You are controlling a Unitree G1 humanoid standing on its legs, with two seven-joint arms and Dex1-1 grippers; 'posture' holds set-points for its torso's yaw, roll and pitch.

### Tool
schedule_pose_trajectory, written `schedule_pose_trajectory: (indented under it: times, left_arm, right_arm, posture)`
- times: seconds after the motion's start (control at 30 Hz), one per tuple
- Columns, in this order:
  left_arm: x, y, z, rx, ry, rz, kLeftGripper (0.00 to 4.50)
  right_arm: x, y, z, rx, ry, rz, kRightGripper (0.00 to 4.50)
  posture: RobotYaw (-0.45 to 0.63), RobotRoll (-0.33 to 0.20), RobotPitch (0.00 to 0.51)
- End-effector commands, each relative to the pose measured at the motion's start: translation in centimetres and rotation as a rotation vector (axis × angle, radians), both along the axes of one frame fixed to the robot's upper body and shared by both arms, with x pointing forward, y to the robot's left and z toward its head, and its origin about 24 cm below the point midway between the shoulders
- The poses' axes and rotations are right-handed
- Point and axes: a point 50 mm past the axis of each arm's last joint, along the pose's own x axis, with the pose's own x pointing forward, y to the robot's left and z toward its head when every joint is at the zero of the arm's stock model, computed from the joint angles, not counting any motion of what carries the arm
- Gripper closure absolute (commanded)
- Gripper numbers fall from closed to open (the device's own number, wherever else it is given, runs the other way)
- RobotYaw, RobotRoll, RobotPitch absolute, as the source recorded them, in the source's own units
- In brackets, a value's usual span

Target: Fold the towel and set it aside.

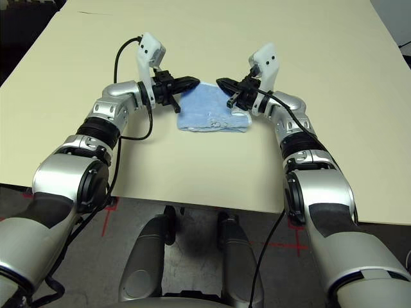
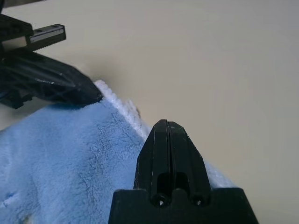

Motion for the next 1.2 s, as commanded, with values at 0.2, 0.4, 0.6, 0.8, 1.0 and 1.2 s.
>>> schedule_pose_trajectory:
  times: [0.2,0.4,0.6,0.8,1.0,1.2]
  left_arm:
    - [0.0,0.8,-3.6,0.135,0.049,0.108,4.47]
    - [0.5,1.6,-3.3,0.140,0.021,0.209,4.47]
    - [0.7,1.0,-2.2,0.117,-0.011,0.210,4.47]
    - [0.7,0.8,-0.1,0.077,-0.048,0.126,4.47]
    - [-0.4,2.7,3.3,0.014,-0.114,-0.100,4.47]
    - [-2.2,6.4,4.3,0.038,-0.115,-0.252,3.87]
  right_arm:
    - [-0.5,-1.6,-3.4,-0.066,0.088,-0.069,4.50]
    - [-0.8,-2.3,-3.2,-0.042,0.078,-0.063,4.50]
    - [-0.7,-2.4,-2.1,-0.012,0.040,-0.035,4.50]
    - [-1.0,-3.5,0.2,0.058,-0.027,0.011,4.50]
    - [-2.4,-5.7,3.4,0.195,-0.050,0.137,4.50]
    - [-4.2,-8.5,4.2,0.272,0.158,0.160,4.01]
  posture:
    - [0.05,0.000,0.285]
    - [0.04,0.000,0.285]
    - [0.04,0.000,0.276]
    - [0.04,0.000,0.272]
    - [0.02,0.000,0.263]
    - [0.01,0.000,0.261]
